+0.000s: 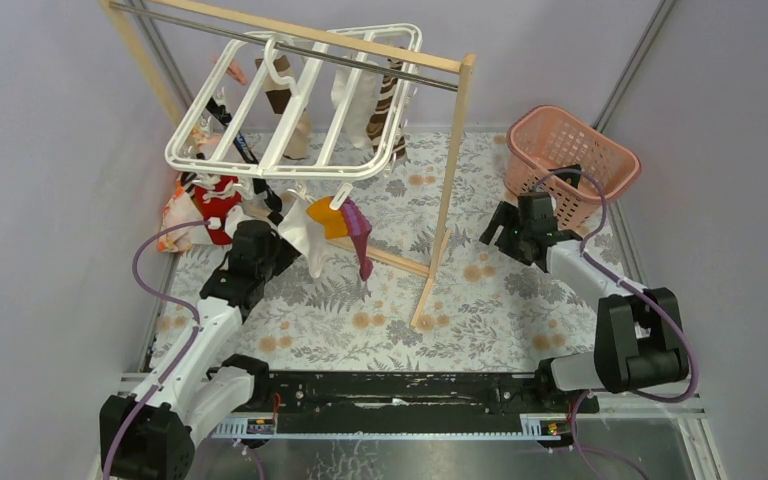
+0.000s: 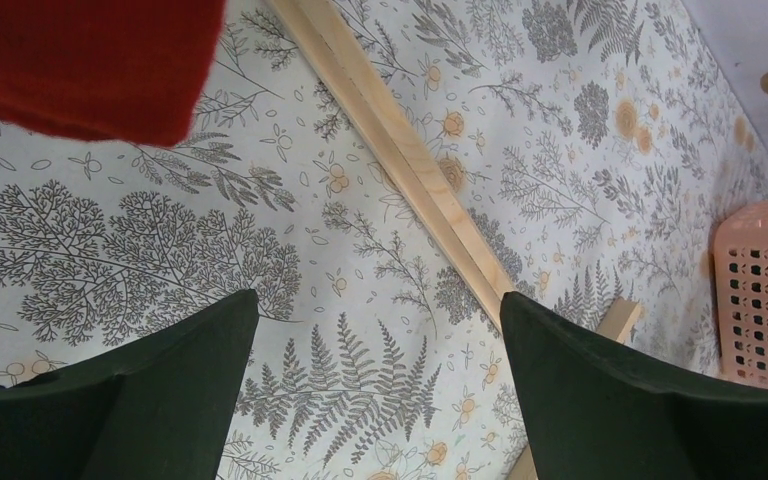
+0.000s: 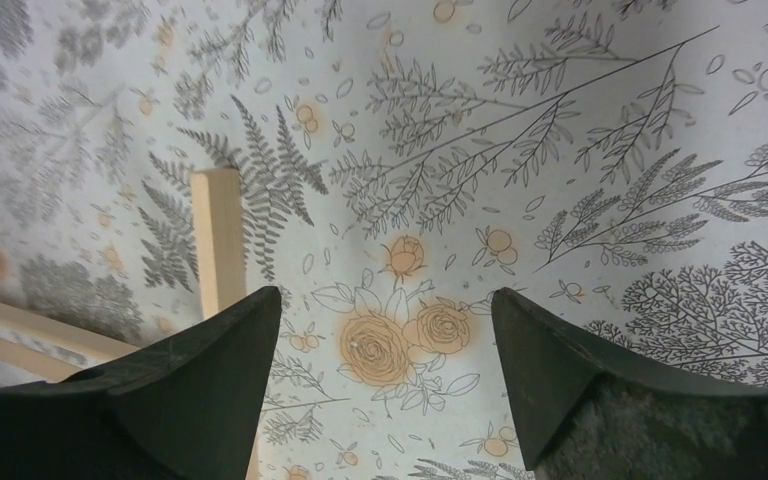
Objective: Clip the socks to the hanger
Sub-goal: Move the clothesline to the center of the board.
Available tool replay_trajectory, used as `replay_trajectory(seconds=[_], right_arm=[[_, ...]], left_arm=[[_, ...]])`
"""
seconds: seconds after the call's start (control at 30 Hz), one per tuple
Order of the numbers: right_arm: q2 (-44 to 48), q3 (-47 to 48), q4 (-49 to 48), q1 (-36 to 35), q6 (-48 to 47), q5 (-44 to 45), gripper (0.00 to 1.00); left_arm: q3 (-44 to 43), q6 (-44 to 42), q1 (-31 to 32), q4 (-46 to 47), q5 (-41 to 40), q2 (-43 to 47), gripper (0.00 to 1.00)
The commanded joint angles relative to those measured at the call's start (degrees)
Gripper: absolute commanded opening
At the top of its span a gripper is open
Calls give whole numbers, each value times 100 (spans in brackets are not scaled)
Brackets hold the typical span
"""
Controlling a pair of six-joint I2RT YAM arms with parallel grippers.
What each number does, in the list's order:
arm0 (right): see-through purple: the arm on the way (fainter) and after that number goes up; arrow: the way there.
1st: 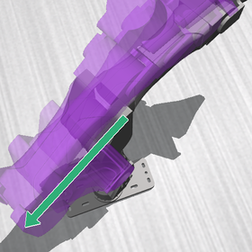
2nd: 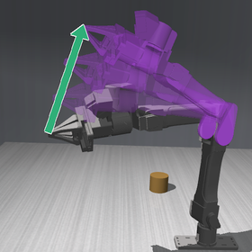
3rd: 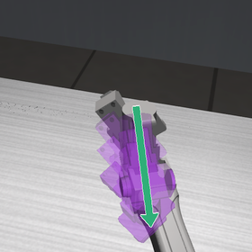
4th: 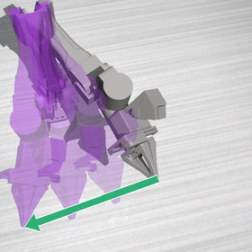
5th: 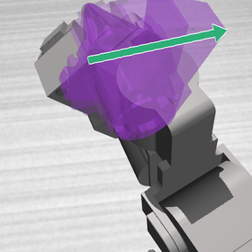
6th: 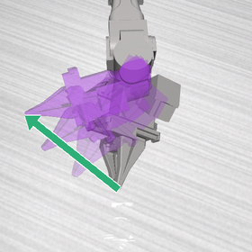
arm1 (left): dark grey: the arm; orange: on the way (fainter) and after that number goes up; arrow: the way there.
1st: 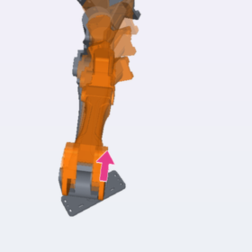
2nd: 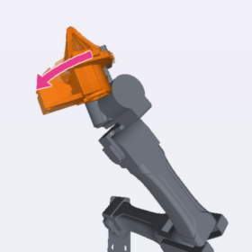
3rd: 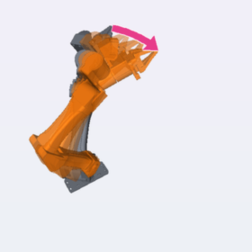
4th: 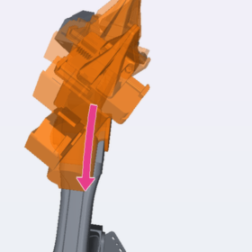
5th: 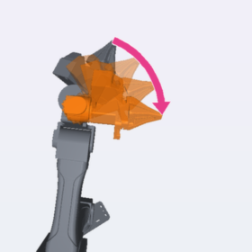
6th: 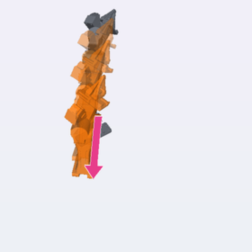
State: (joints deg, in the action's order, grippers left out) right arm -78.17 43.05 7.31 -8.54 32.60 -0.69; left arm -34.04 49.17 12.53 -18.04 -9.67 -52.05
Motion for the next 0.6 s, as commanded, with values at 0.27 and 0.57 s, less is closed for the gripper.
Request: replay_trajectory(seconds=[0.27, 0.57], right_arm=[[-625, 948, 426, -904, -405, 497, 21], [-1754, 2012, 867, -1628, -489, 828, 65]], left_arm=[[-202, -232, 196, -309, -293, 4, 99], [-176, -223, 197, -377, -392, 63, 99]])
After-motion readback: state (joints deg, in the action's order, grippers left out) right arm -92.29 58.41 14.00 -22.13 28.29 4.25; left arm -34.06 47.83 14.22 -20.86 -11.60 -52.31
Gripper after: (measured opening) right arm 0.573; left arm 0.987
